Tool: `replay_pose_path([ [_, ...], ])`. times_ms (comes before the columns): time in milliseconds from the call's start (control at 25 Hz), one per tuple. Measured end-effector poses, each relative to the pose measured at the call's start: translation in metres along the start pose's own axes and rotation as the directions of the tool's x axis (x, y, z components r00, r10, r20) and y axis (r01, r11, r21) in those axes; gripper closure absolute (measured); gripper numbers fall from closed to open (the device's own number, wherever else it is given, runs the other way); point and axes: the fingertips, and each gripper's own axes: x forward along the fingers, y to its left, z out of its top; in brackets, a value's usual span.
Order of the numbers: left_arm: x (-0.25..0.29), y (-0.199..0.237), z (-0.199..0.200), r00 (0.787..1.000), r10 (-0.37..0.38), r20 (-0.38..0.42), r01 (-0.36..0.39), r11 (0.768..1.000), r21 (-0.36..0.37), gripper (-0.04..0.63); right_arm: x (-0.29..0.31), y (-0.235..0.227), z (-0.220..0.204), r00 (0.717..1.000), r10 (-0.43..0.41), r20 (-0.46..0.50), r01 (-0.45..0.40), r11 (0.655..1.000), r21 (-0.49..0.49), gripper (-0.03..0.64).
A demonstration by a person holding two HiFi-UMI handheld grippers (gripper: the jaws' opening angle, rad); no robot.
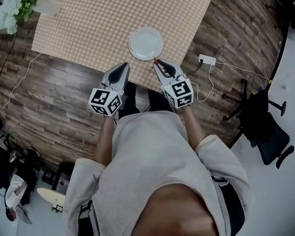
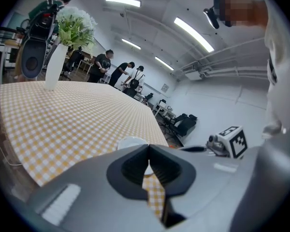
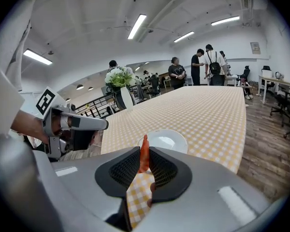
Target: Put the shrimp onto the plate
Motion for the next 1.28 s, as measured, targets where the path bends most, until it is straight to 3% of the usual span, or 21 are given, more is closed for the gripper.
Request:
replay_pose_path([
  [640,-0.031,-0.002,-0.008,0.997,0.049,0.055,-0.045,0.996,-0.072,0.586,0.080,-0.031,0.023,0.994,0.025,-0.111,-0.049,0.974,-0.221,0.558],
  [920,-0.045,0.010,-0.011,0.993,0.082,0.083,-0.074,0.993,-0.094,0.586,0.102,-0.037,0.013,0.973,0.029,-0.231,-0.102,0.944,-0.315,0.557],
  [1040,-0.050,0.014,-0.011,0.991,0.091,0.097,-0.081,0.992,-0.101,0.586,0.103,-0.033,0.002,0.950,0.027,-0.312,-0.167,0.887,-0.431,0.558],
  [1200,-0.056,0.023,-0.010,0.989,0.109,0.105,-0.097,0.989,-0.110,0.586,0.105,-0.026,-0.007,0.912,-0.006,-0.410,-0.277,0.727,-0.628,0.557],
  [1280,-0.059,0.025,-0.011,0.988,0.115,0.105,-0.103,0.988,-0.111,0.586,0.108,-0.026,-0.010,0.896,-0.025,-0.443,-0.307,0.687,-0.659,0.557],
])
